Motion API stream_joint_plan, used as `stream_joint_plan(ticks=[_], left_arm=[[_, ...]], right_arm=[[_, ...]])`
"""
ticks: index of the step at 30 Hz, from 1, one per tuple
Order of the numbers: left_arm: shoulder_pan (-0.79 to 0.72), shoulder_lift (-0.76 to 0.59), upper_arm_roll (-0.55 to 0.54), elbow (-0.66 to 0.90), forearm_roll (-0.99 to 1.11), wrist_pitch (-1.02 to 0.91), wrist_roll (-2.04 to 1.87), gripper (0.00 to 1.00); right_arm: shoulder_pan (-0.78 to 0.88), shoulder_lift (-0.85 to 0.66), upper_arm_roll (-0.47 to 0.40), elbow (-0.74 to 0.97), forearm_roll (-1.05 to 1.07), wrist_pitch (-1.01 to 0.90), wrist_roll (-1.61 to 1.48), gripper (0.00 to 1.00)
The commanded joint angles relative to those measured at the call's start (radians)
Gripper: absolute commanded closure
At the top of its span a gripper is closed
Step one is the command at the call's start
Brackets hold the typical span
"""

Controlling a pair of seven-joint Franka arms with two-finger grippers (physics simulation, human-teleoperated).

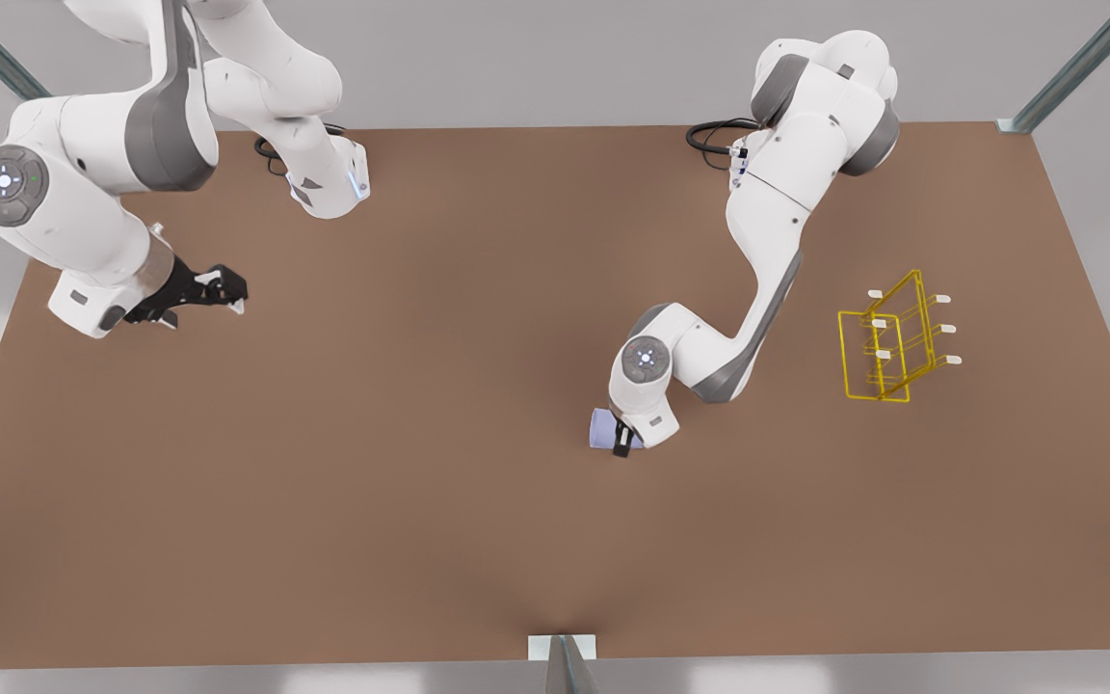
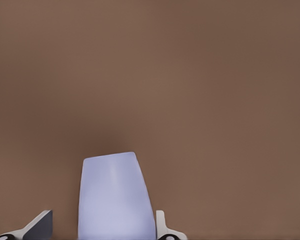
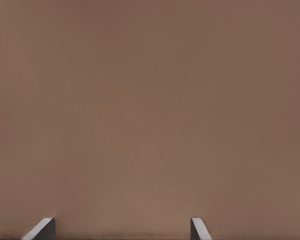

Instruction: Place the cup on the cup holder

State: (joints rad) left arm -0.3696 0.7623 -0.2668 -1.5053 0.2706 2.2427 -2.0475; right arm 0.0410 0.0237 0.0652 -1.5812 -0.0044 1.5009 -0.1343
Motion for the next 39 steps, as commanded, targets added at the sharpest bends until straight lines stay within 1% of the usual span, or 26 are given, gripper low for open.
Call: stream_joint_plan(ticks=[1,3,4,8,9,11,14,18,19,20,22,23,26,28,30,35,36,37,39], left_arm=[[0.000,0.003,0.000,-0.001,-0.001,0.018,-0.007,0.00],[0.000,0.008,0.000,-0.003,-0.001,0.018,-0.007,0.00],[0.000,0.006,0.000,-0.013,0.002,0.031,-0.007,0.00],[-0.002,0.015,0.000,-0.010,0.004,0.032,-0.007,0.00],[-0.008,0.015,0.000,-0.010,0.012,0.032,-0.007,0.00],[-0.008,0.026,0.000,-0.013,0.022,0.046,-0.007,0.00],[-0.008,0.028,0.000,-0.013,0.024,0.052,-0.007,0.00],[-0.008,0.029,0.000,-0.012,0.024,0.061,-0.007,0.00],[-0.008,0.029,0.000,-0.012,0.024,0.063,-0.007,0.00],[-0.008,0.035,0.000,-0.012,0.024,0.077,-0.007,0.00],[-0.006,0.038,0.000,-0.012,0.024,0.083,-0.007,0.00],[-0.005,0.043,0.000,-0.010,0.027,0.083,-0.007,0.00],[-0.006,0.057,0.000,-0.010,0.050,0.101,-0.005,0.00],[-0.008,0.066,0.000,-0.009,0.052,0.101,-0.005,0.00],[-0.008,0.078,0.000,-0.006,0.061,0.101,-0.005,0.00],[-0.008,0.088,0.000,-0.003,0.070,0.103,0.000,0.00],[-0.008,0.088,0.000,-0.003,0.068,0.101,0.000,0.12],[-0.006,0.088,0.000,-0.003,0.068,0.101,0.006,0.31],[-0.006,0.088,0.000,-0.003,0.068,0.100,0.007,0.31]], right_arm=[[-0.144,0.007,0.013,0.006,0.009,-0.036,0.019,0.00],[-0.144,0.004,0.015,0.004,0.007,-0.050,0.018,0.00],[-0.144,0.002,0.025,0.006,0.003,-0.091,0.018,0.00],[-0.142,0.030,0.030,0.015,-0.006,-0.076,0.010,0.00],[-0.144,0.022,0.063,0.021,-0.009,-0.090,0.013,0.00],[-0.144,0.042,0.068,0.023,-0.008,-0.041,0.015,0.00],[-0.142,0.056,0.077,0.021,-0.008,-0.024,0.016,0.00],[-0.144,0.074,0.077,0.036,0.000,-0.002,0.016,0.00],[-0.145,0.113,0.077,0.112,0.006,-0.016,0.015,0.00],[-0.147,0.125,0.077,0.151,0.007,-0.021,0.015,0.00],[-0.148,0.125,0.077,0.152,0.043,-0.024,0.027,0.00],[-0.159,0.125,0.077,0.152,0.043,-0.057,0.039,0.00],[-0.148,0.143,0.074,0.153,0.041,-0.054,0.068,0.00],[-0.185,0.127,0.070,0.159,0.038,-0.096,0.070,0.00],[-0.219,0.114,0.067,0.156,0.029,-0.099,0.076,0.00],[-0.201,0.122,0.084,0.158,0.018,-0.039,0.079,0.00],[-0.204,0.130,0.082,0.158,0.017,-0.036,0.078,0.00],[-0.202,0.131,0.081,0.158,0.001,-0.028,0.077,0.00],[-0.201,0.130,0.082,0.150,-0.005,0.002,0.078,0.00]])
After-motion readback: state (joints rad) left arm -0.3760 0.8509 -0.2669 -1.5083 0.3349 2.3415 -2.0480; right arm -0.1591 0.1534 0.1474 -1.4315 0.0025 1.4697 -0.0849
